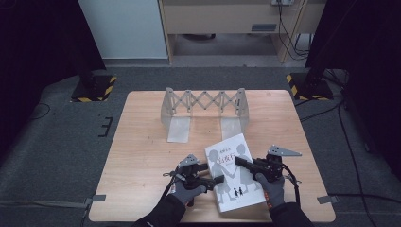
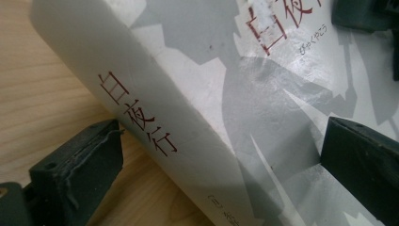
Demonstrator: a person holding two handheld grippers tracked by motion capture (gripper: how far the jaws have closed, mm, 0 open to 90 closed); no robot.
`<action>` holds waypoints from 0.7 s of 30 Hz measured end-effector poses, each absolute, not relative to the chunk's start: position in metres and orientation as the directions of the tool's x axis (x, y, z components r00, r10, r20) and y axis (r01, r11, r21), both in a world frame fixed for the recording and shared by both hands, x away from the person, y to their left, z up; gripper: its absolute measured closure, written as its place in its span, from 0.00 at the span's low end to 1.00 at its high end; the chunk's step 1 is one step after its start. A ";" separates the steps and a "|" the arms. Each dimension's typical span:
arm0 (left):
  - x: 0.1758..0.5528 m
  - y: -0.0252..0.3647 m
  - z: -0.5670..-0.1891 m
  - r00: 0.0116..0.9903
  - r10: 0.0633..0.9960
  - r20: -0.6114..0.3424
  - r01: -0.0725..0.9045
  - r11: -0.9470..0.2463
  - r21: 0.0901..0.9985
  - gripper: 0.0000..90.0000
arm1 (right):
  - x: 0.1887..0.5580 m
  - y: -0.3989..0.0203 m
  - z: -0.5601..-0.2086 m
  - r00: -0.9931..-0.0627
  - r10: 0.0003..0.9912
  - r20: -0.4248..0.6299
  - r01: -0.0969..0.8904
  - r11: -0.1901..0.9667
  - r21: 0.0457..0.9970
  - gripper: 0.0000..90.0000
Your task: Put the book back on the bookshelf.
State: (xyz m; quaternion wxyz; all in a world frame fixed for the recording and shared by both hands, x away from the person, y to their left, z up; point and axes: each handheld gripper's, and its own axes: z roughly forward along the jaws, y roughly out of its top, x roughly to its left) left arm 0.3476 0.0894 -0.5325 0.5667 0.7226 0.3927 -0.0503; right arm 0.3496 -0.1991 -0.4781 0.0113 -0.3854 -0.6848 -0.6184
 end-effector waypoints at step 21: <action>0.356 0.091 -0.549 0.617 0.502 -0.606 0.719 -0.046 0.694 0.06 | 0.363 -0.189 -0.497 -0.660 0.633 0.406 0.578 0.083 0.811 0.59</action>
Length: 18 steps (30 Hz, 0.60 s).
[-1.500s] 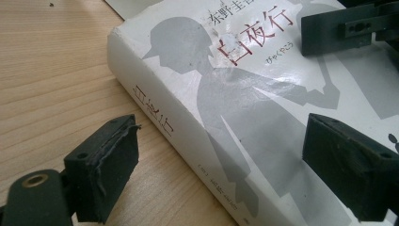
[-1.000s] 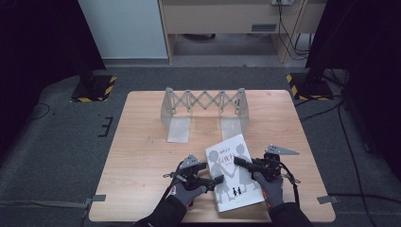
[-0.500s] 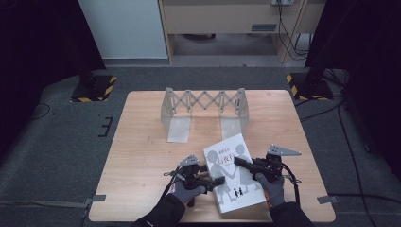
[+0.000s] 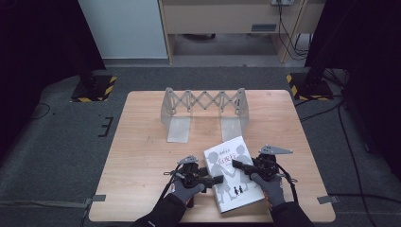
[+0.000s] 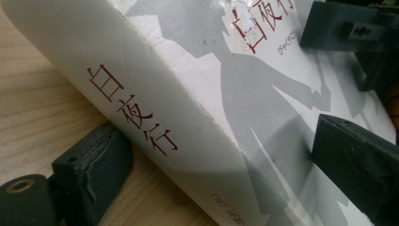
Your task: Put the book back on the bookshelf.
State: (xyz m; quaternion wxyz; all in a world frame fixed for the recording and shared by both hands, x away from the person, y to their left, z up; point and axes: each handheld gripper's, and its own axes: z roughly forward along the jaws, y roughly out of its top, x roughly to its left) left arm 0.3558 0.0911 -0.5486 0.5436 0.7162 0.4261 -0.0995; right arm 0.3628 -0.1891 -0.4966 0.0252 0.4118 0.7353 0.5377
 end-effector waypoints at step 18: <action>0.353 0.089 -0.546 0.618 0.553 -0.559 0.704 -0.074 0.706 0.12 | 0.358 -0.208 -0.512 -0.586 0.755 0.295 0.612 0.173 0.772 0.37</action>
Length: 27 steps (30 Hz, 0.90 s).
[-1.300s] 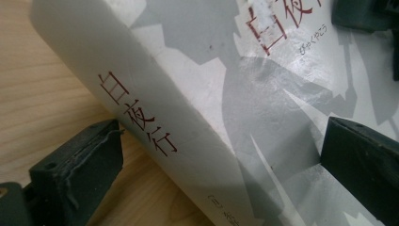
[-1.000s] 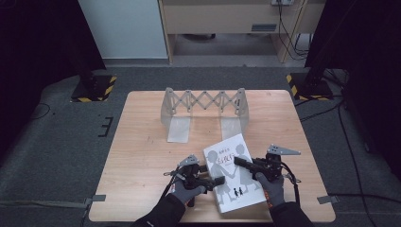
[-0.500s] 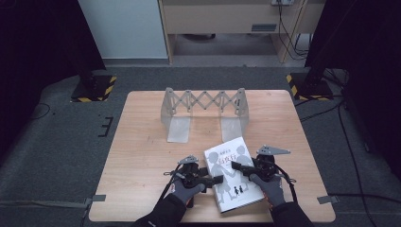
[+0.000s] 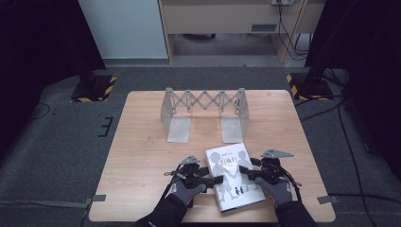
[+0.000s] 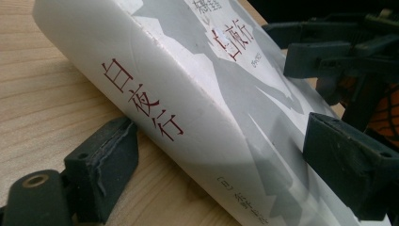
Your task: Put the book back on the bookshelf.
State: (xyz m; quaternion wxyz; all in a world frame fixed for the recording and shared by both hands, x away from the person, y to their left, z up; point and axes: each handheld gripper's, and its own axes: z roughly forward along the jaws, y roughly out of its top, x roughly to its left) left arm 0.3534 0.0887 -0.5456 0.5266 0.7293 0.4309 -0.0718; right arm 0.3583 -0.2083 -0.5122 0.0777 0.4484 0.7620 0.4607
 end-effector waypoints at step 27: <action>0.350 0.079 -0.544 0.622 0.586 -0.519 0.689 -0.096 0.718 0.02 | 0.359 -0.211 -0.516 -0.564 0.744 0.357 0.647 0.130 0.751 0.41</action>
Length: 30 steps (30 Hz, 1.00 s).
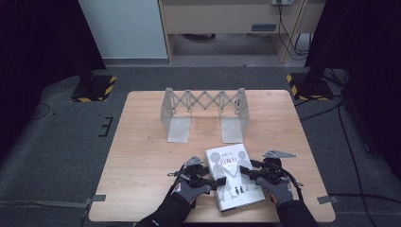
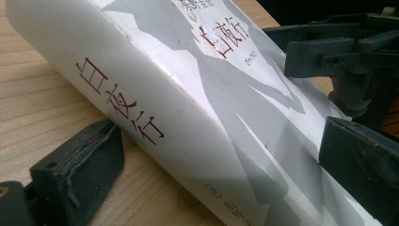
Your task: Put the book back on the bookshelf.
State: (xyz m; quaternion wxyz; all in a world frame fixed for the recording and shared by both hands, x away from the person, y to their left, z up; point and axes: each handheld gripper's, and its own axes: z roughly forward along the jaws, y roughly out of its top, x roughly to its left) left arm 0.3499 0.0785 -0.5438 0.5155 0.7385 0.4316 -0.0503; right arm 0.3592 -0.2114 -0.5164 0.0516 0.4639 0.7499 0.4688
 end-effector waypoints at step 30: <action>0.353 0.098 -0.543 0.578 0.539 -0.612 0.729 -0.005 0.684 0.24 | 0.361 -0.210 -0.514 -0.542 0.733 0.411 0.654 0.060 0.754 0.57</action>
